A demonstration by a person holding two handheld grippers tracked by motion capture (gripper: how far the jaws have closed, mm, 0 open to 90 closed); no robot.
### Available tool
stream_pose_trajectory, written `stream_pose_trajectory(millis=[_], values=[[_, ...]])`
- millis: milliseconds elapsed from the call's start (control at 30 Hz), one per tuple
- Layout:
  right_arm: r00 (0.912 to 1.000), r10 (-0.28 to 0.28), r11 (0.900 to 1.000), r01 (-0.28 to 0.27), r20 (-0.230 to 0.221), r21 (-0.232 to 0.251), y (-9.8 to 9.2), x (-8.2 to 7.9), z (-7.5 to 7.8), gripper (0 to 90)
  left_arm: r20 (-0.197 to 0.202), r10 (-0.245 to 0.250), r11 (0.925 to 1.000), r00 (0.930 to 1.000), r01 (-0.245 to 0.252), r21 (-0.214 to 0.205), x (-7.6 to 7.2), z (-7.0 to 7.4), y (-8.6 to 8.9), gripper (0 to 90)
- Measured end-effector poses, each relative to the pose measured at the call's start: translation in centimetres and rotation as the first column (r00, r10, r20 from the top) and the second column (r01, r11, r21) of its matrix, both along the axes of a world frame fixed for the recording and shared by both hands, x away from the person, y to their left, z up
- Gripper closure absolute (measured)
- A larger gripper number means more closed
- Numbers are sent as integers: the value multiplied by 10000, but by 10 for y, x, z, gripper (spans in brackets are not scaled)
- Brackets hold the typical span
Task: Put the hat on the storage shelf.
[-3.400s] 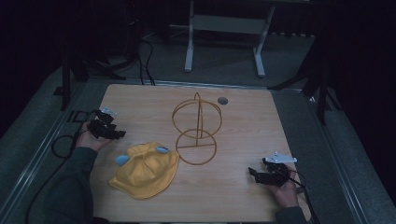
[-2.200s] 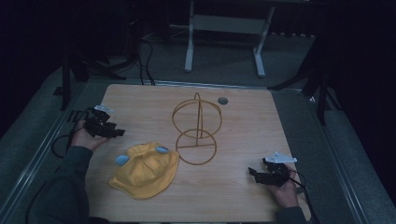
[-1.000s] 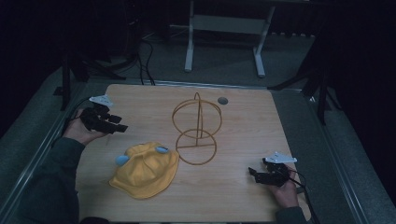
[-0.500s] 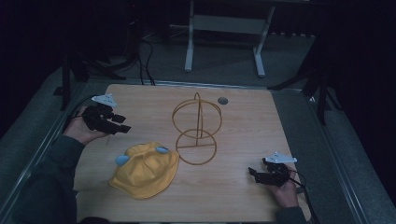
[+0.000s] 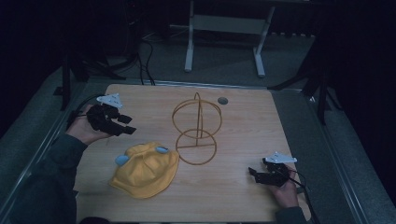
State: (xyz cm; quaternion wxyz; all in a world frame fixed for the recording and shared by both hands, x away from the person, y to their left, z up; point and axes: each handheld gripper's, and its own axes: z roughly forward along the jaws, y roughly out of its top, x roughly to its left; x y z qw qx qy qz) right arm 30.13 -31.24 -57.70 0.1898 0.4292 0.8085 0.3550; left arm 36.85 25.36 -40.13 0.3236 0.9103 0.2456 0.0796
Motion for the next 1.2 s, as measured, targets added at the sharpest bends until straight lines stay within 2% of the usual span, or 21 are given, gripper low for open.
stream_pose_trajectory(millis=[500,667,833,1200], values=[[10000,6,10000,-6,1,-5,0,0,0,222,-79,-555,9982,9984,556,236,-5,2,-15,496],[10000,2,10000,-2,3,-5,0,0,0,222,-259,-893,9949,9957,904,447,-7,3,-20,479],[10000,12,10000,-12,16,-10,0,0,0,222,-427,-1120,9928,9928,1136,387,-9,3,-24,444],[10000,4,10000,-4,19,-3,0,0,0,222,-747,-1561,9848,9849,1611,653,-9,3,-35,439]])
